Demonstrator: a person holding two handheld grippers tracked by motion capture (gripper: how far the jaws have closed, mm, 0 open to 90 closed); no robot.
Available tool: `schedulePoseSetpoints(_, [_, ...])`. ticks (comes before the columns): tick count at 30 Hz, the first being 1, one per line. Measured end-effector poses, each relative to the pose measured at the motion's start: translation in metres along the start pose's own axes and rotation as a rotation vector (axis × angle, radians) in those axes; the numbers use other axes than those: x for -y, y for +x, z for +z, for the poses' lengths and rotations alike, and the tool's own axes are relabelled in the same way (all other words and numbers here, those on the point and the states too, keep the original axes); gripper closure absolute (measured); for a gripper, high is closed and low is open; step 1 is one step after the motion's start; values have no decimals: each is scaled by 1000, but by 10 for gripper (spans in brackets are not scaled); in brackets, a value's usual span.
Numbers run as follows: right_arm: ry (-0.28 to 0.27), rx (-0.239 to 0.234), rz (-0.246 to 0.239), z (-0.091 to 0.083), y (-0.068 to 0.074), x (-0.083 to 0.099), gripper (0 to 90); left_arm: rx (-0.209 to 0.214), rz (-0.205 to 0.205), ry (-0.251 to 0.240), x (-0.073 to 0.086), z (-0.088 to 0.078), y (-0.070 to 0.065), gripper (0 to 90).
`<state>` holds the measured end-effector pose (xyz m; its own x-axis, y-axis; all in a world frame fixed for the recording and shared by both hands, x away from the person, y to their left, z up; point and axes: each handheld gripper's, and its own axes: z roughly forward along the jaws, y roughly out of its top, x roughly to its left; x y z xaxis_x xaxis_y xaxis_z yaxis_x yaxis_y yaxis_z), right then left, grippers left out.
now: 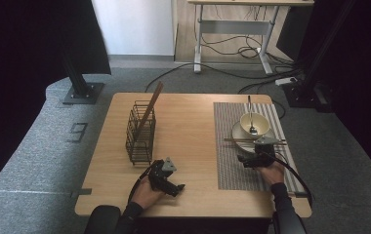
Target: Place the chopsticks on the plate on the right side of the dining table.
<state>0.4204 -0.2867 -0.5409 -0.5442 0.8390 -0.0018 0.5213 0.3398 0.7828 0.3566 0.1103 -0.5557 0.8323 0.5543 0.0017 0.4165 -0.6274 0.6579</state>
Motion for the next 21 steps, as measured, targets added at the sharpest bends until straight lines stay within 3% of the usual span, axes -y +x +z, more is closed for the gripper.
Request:
schedulePoseSetpoints(9, [5, 1, 5, 14, -3, -1, 0, 0, 0, 0, 0, 0, 0, 0])
schedulePoseSetpoints(21, [-3, 8, 3, 18, -6, -2, 0, 1, 1, 0, 0, 0, 0, 0])
